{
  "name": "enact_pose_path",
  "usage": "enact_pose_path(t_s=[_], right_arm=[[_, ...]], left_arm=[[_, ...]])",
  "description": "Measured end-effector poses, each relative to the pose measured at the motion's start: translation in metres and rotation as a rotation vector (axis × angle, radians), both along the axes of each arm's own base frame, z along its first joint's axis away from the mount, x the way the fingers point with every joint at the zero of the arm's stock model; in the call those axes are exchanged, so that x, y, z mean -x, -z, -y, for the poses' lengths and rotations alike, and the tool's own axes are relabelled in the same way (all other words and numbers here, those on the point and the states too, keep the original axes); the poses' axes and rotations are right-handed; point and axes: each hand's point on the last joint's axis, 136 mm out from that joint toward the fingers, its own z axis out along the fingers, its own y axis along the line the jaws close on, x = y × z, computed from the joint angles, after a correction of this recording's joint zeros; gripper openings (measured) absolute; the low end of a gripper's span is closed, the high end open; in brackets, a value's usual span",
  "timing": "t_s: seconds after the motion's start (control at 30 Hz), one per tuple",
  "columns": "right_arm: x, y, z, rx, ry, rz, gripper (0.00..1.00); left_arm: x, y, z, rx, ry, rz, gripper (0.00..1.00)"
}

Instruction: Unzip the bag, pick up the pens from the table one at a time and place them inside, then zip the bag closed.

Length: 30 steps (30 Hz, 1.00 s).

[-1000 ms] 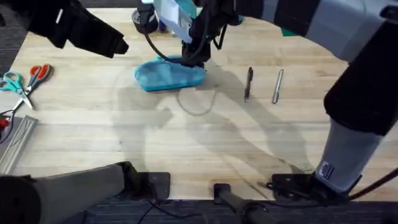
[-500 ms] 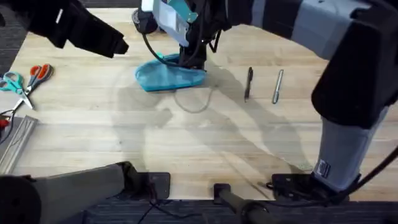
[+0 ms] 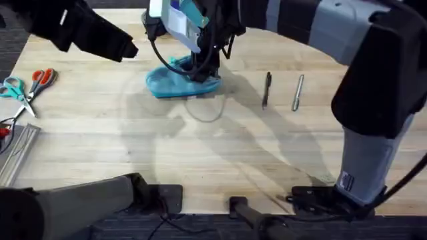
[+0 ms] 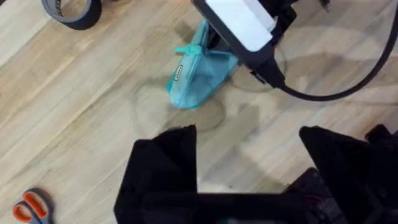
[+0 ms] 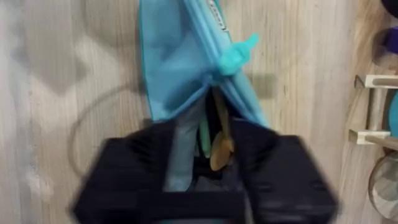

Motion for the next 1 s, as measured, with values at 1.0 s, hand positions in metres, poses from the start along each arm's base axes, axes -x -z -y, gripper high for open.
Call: enact_pose_path(t_s=[1.0], right_arm=[[0.027, -0.004, 0.015, 0.058, 0.019, -0.101, 0.998]], left_arm=[[0.000, 0.000, 0.000, 0.000, 0.000, 0.000, 0.995]])
